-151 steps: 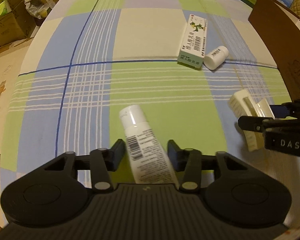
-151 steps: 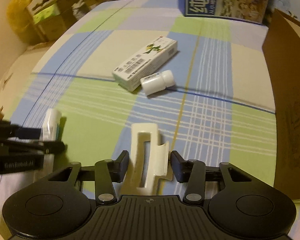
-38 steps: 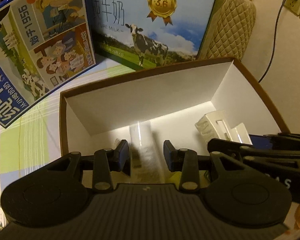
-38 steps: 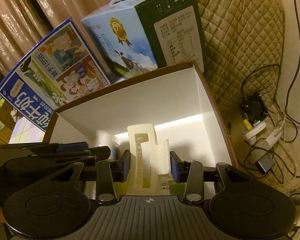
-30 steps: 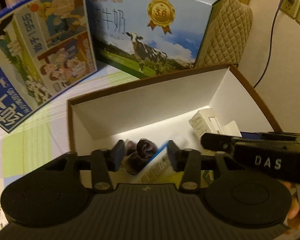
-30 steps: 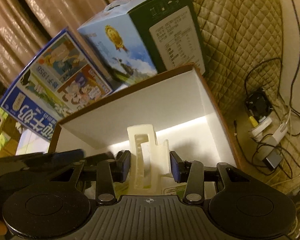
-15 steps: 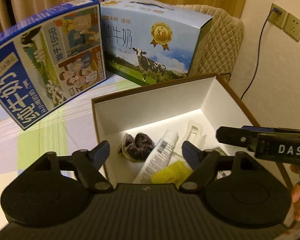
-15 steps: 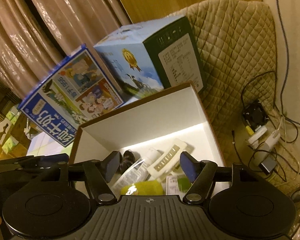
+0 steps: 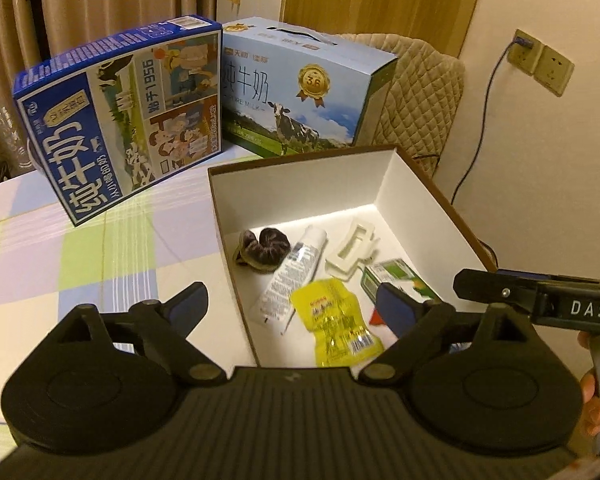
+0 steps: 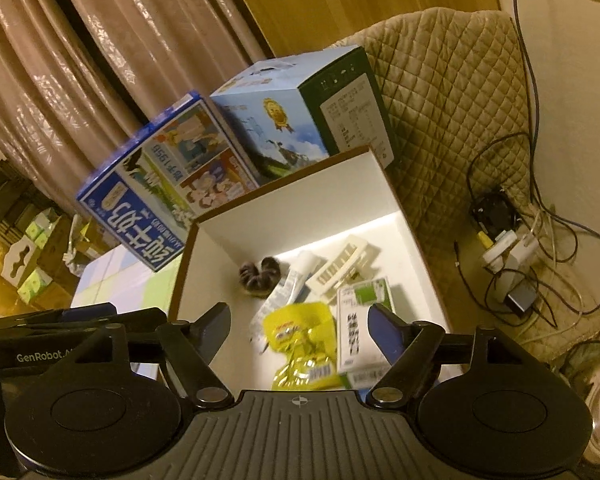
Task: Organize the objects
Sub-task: 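Move both tools back over the white medicine box and pill bottle, then grasp the white pill bottle with the right tool while the left tool grasps the white medicine box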
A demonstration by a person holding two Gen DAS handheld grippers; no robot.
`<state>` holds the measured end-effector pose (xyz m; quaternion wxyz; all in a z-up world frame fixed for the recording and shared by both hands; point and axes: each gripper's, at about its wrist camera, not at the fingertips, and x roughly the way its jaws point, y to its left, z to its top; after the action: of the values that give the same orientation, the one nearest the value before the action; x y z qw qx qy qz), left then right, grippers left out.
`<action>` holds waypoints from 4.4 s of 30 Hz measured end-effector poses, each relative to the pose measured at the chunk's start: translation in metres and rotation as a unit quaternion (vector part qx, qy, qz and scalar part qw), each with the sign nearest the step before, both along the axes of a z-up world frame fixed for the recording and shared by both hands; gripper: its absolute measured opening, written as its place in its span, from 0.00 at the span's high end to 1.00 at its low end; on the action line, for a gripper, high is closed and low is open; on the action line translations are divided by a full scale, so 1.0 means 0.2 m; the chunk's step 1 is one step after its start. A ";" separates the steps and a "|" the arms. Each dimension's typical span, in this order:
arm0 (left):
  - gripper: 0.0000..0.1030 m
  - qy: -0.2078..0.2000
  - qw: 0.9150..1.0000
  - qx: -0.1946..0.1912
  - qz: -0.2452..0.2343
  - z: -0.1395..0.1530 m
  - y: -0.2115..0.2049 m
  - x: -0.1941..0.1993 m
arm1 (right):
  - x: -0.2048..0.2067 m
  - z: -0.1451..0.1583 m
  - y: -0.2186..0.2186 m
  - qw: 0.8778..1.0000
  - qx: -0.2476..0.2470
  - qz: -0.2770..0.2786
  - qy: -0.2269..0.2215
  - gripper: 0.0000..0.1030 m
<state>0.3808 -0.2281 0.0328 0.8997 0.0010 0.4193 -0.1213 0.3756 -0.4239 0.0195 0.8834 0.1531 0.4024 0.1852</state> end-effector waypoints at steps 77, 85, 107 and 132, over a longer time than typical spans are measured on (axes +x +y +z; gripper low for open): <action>0.12 0.095 0.987 0.001 0.129 -0.22 1.21 -0.86 | -0.76 -0.31 1.23 0.978 -0.097 0.174 0.067 0.27; 0.12 0.109 0.984 0.011 0.142 -0.29 1.29 -0.76 | -0.65 -0.38 1.35 0.973 -0.119 0.190 0.055 0.27; 0.12 0.146 0.973 0.047 0.171 -0.58 1.49 -0.49 | -0.42 -0.64 1.71 0.944 -0.179 0.277 -0.030 0.31; 0.12 0.138 0.978 0.048 0.152 -0.62 1.54 -0.34 | -0.25 -0.73 1.71 0.946 -0.199 0.256 -0.016 0.57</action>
<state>0.3123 0.0801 -0.0913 0.8400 -0.0363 0.5400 0.0382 0.3264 -0.0811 -0.1269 0.8250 -0.1376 0.4423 0.3239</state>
